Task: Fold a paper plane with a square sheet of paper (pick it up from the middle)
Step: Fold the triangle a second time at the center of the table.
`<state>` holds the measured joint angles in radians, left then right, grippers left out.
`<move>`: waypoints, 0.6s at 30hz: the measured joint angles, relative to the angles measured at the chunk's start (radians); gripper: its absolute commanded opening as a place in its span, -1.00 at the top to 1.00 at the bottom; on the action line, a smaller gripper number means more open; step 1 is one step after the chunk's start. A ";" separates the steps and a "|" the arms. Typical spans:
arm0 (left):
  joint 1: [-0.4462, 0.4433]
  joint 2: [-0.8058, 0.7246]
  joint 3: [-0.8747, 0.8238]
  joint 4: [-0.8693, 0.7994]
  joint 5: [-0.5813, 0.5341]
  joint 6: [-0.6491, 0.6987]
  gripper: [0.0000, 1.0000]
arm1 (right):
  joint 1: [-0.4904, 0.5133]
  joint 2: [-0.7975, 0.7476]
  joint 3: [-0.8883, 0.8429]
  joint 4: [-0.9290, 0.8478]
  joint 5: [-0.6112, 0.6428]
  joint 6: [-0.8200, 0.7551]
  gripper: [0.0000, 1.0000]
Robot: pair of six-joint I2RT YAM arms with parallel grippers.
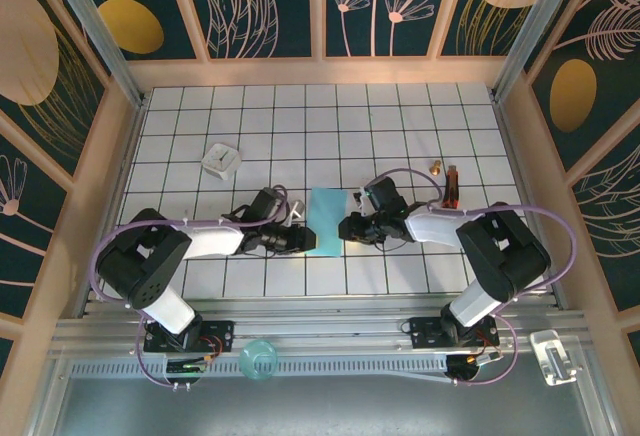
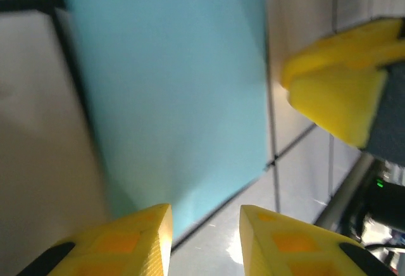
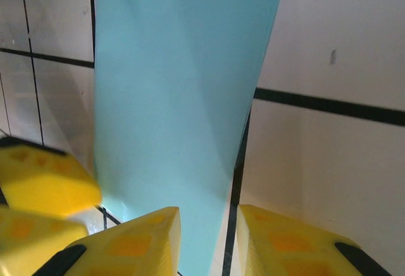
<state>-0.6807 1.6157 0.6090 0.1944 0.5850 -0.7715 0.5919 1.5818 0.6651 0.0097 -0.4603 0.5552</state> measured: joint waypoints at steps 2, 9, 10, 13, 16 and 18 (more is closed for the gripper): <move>-0.015 0.002 -0.006 0.045 0.040 -0.028 0.28 | -0.026 0.000 0.007 -0.003 0.008 -0.007 0.42; 0.004 -0.023 0.040 0.050 -0.001 -0.027 0.36 | -0.098 -0.053 0.005 -0.026 0.025 -0.025 0.40; 0.029 -0.021 0.055 0.051 -0.014 -0.027 0.41 | -0.090 -0.065 -0.002 -0.019 0.023 -0.025 0.40; 0.109 0.036 0.126 0.055 -0.053 -0.016 0.53 | -0.052 -0.093 -0.031 0.000 0.018 -0.014 0.38; 0.142 0.147 0.235 0.047 -0.085 0.010 0.64 | -0.011 -0.106 -0.064 0.018 0.016 0.021 0.35; 0.142 0.206 0.281 0.040 -0.095 0.027 0.69 | 0.001 -0.114 -0.087 0.034 0.015 0.043 0.33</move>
<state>-0.5385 1.8217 0.8902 0.2344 0.4904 -0.7444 0.5926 1.4681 0.5785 0.0433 -0.4454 0.5983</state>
